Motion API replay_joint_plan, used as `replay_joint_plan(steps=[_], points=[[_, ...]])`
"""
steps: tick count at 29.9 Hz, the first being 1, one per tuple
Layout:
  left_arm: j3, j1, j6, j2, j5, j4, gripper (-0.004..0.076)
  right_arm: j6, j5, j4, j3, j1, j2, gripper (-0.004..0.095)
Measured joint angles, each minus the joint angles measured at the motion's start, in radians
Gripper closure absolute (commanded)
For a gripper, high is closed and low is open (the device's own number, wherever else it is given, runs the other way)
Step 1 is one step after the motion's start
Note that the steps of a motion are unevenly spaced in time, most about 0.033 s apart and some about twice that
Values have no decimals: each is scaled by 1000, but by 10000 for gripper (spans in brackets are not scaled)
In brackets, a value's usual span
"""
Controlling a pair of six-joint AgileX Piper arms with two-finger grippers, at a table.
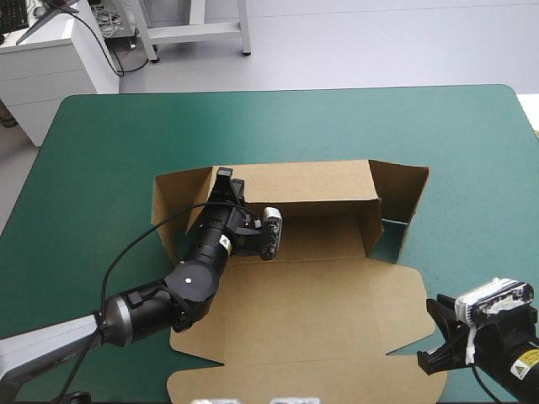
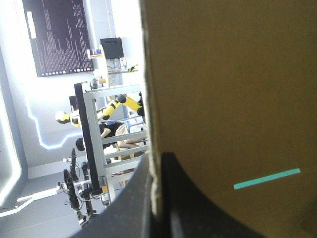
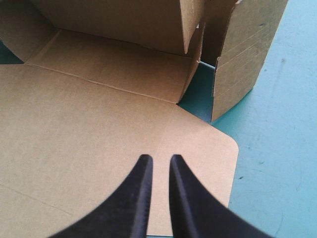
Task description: Fold the box
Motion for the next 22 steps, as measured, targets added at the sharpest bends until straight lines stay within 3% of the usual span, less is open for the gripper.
replay_joint_plan(steps=[4, 6, 22], points=[[3, 0, -9, 2, 7, 32, 732, 0, 1, 0, 0, 0, 0, 211], [5, 0, -12, 3, 7, 44, 732, 0, 2, 0, 0, 0, 0, 125], [6, 0, -17, 3, 7, 53, 732, 147, -38, -23, -10, 0, 33, 105]])
